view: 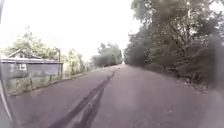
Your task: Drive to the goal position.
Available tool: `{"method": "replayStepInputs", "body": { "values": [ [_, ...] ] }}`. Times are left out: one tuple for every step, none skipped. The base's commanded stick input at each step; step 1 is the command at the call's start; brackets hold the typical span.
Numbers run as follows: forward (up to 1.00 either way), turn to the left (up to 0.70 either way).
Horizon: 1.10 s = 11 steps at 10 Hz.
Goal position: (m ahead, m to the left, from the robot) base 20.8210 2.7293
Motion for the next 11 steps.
{"method": "replayStepInputs", "body": {
  "values": [
    [0.7, 0.0],
    [0.7, 0.0],
    [0.7, 0.0],
    [0.7, 0.0],
    [0.7, 0.0],
    [0.7, 0.0],
    [0.7, -0.27],
    [0.7, -0.3],
    [0.7, -0.3],
    [0.7, -0.1],
    [0.7, 0.0]
  ]
}}
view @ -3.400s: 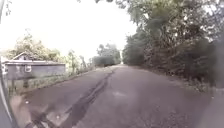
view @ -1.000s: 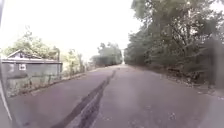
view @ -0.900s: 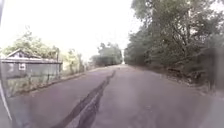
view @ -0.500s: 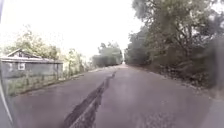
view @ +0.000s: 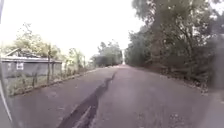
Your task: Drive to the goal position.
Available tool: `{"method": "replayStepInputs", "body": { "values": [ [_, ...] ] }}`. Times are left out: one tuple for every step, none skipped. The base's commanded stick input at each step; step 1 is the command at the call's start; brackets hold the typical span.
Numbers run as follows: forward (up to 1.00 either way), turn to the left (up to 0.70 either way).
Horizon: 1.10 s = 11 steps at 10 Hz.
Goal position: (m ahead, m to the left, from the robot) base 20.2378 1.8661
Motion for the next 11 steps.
{"method": "replayStepInputs", "body": {
  "values": [
    [0.7, 0.0],
    [0.7, 0.0],
    [0.7, 0.0],
    [0.7, 0.0],
    [0.7, 0.0],
    [0.7, 0.0],
    [0.7, 0.0],
    [0.7, 0.0],
    [0.7, 0.0],
    [0.7, 0.0],
    [0.7, 0.0]
  ]
}}
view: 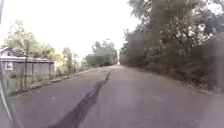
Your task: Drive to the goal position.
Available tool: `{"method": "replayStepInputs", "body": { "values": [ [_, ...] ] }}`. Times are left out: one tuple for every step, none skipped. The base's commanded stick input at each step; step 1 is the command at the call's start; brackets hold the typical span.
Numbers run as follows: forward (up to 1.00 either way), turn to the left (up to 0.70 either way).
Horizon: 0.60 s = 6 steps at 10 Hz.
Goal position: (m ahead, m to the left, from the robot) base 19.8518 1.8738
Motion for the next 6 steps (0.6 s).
{"method": "replayStepInputs", "body": {
  "values": [
    [0.7, 0.0],
    [0.7, 0.0],
    [0.7, 0.0],
    [0.7, 0.0],
    [0.7, 0.0],
    [0.7, 0.0]
  ]
}}
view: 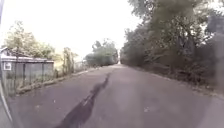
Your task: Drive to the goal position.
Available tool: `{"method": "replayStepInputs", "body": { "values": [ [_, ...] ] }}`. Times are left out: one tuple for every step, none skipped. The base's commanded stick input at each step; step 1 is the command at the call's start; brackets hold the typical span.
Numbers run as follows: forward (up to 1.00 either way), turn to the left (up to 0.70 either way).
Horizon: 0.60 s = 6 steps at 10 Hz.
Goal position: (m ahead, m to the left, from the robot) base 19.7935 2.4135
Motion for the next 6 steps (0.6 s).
{"method": "replayStepInputs", "body": {
  "values": [
    [0.7, 0.0],
    [0.7, 0.0],
    [0.7, 0.0],
    [0.7, 0.0],
    [0.7, 0.0],
    [0.7, 0.0]
  ]
}}
